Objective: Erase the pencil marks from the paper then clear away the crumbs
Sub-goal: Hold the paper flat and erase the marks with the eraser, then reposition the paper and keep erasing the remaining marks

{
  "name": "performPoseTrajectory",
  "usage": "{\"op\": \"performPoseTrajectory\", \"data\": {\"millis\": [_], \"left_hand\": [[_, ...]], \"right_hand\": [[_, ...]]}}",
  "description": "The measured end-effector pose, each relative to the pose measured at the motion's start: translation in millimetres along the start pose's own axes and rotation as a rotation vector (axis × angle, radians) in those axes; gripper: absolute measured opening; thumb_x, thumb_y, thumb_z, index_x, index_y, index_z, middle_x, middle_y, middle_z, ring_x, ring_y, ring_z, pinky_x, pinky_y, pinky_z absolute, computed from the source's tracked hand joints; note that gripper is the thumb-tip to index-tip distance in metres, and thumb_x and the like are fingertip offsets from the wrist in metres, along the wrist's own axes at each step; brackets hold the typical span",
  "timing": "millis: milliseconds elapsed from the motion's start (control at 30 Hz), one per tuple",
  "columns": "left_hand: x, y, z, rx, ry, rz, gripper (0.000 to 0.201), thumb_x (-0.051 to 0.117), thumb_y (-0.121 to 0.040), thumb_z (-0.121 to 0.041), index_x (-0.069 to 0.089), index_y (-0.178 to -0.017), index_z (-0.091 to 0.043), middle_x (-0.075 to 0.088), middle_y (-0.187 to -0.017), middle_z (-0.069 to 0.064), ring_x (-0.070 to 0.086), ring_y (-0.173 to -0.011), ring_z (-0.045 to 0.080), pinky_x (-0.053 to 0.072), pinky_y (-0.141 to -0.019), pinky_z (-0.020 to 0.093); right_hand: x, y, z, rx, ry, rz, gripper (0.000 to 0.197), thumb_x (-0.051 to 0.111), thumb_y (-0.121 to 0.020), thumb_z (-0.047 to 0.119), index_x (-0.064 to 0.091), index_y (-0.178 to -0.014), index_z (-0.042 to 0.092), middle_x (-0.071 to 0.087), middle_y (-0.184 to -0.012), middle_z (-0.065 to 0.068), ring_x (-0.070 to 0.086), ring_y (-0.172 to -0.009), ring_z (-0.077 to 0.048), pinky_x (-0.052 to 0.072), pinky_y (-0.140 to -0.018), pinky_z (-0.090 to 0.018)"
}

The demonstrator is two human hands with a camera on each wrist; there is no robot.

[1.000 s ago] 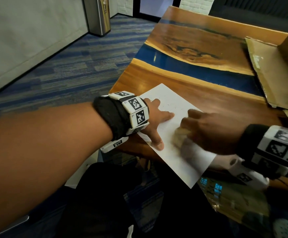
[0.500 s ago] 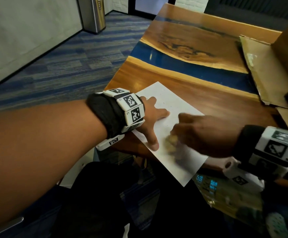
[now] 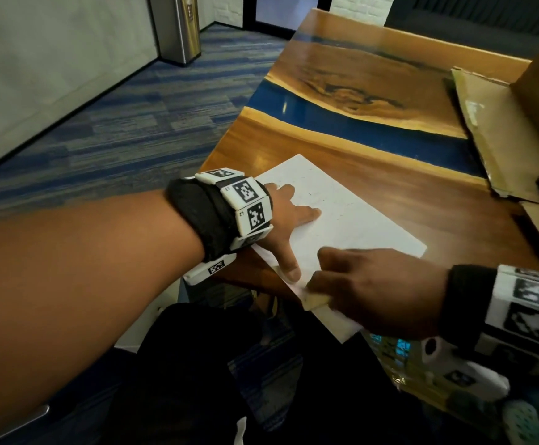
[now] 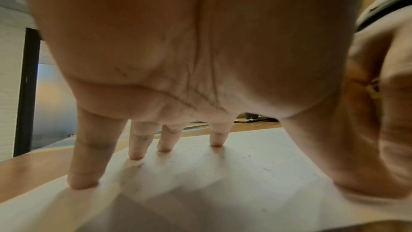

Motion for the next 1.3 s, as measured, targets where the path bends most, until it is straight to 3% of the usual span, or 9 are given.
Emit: {"op": "performPoseTrajectory", "data": {"millis": [200, 333, 433, 600, 733, 900, 967, 1100, 1300], "left_hand": [[6.6, 2.5, 4.0, 0.018, 0.031, -0.001, 0.133, 0.061, -0.05, -0.095, -0.01, -0.152, -0.05, -0.013, -0.167, 0.007, -0.003, -0.153, 0.036, 0.016, -0.119, 0.06], [6.0, 11.5, -4.5, 0.042, 0.072, -0.027, 0.117, 0.063, -0.066, -0.084, 0.001, -0.157, -0.043, -0.009, -0.168, 0.0, -0.005, -0.153, 0.03, 0.014, -0.12, 0.058], [-0.1, 33.5, -39.3, 0.18, 0.07, -0.19, 0.091, 0.056, -0.085, -0.071, 0.015, -0.158, -0.036, -0.002, -0.168, 0.0, -0.004, -0.153, 0.024, 0.009, -0.122, 0.052], [39.2, 55.2, -115.9, 0.443, 0.0, -0.246, 0.091, 0.041, -0.092, -0.072, 0.0, -0.16, -0.027, -0.012, -0.167, 0.004, -0.016, -0.152, 0.025, -0.003, -0.121, 0.054], [52.7, 57.0, -86.1, 0.31, 0.097, -0.212, 0.095, 0.028, -0.087, -0.082, -0.012, -0.158, -0.033, -0.027, -0.164, -0.003, -0.028, -0.148, 0.015, -0.012, -0.121, 0.048], [49.7, 56.1, 6.8, -0.236, 0.211, -0.156, 0.106, 0.005, -0.073, -0.092, -0.008, -0.159, -0.031, -0.018, -0.166, 0.002, -0.017, -0.152, 0.026, 0.0, -0.121, 0.057], [42.7, 61.0, 1.1, -0.199, 0.198, -0.153, 0.103, 0.008, -0.076, -0.091, -0.008, -0.159, -0.031, -0.02, -0.166, 0.002, -0.019, -0.152, 0.026, -0.001, -0.121, 0.056], [43.6, 77.9, -69.1, 0.231, 0.106, -0.107, 0.092, 0.021, -0.085, -0.085, -0.012, -0.157, -0.039, -0.028, -0.163, -0.008, -0.026, -0.149, 0.015, -0.005, -0.123, 0.047], [16.2, 57.4, 19.4, -0.236, 0.067, -0.063, 0.098, 0.01, -0.08, -0.088, 0.003, -0.159, -0.03, -0.005, -0.168, 0.004, 0.0, -0.154, 0.029, 0.014, -0.121, 0.055]], "right_hand": [[-31.7, 18.3, -73.6, 0.317, -0.348, -0.403, 0.015, 0.06, -0.096, 0.026, 0.062, -0.111, 0.027, 0.061, -0.098, 0.011, 0.057, -0.081, -0.005, 0.046, -0.069, -0.026], [-0.7, 30.5, -109.4, 0.601, -0.58, -0.292, 0.007, 0.053, -0.1, 0.025, 0.055, -0.107, 0.028, 0.063, -0.084, 0.011, 0.061, -0.071, -0.006, 0.045, -0.058, -0.019], [11.9, 34.0, -124.1, 0.673, -0.589, -0.274, 0.007, 0.052, -0.101, 0.024, 0.054, -0.107, 0.027, 0.061, -0.085, 0.011, 0.057, -0.071, -0.005, 0.043, -0.056, -0.015], [19.7, 30.6, -127.4, 0.633, -0.644, -0.207, 0.01, 0.047, -0.103, 0.026, 0.053, -0.111, 0.027, 0.061, -0.097, 0.008, 0.059, -0.089, -0.015, 0.049, -0.074, -0.028], [18.6, 28.6, -126.2, 0.598, -0.639, -0.165, 0.013, 0.045, -0.104, 0.026, 0.053, -0.114, 0.025, 0.059, -0.099, 0.01, 0.056, -0.088, -0.009, 0.043, -0.071, -0.022], [17.5, 26.6, -125.1, 0.59, -0.654, -0.16, 0.014, 0.045, -0.104, 0.025, 0.053, -0.115, 0.025, 0.056, -0.096, 0.013, 0.055, -0.085, -0.009, 0.039, -0.069, -0.02], [17.2, 26.8, -124.9, 0.6, -0.672, -0.163, 0.013, 0.045, -0.104, 0.026, 0.054, -0.114, 0.026, 0.058, -0.096, 0.011, 0.056, -0.084, -0.011, 0.041, -0.069, -0.021], [17.4, 29.0, -123.4, 0.607, -0.71, -0.153, 0.013, 0.045, -0.104, 0.026, 0.054, -0.113, 0.027, 0.062, -0.096, 0.006, 0.058, -0.083, -0.01, 0.045, -0.071, -0.023], [20.9, 29.1, -127.2, 0.602, -0.716, -0.167, 0.011, 0.047, -0.104, 0.029, 0.055, -0.11, 0.029, 0.063, -0.094, 0.007, 0.058, -0.08, -0.009, 0.044, -0.068, -0.022]]}}
Point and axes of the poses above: each hand's wrist, its own y-axis away from the middle knuckle, its own x-axis out of the palm, z = x × y, the point moved 7 cm from there along -y, towards the middle knuckle
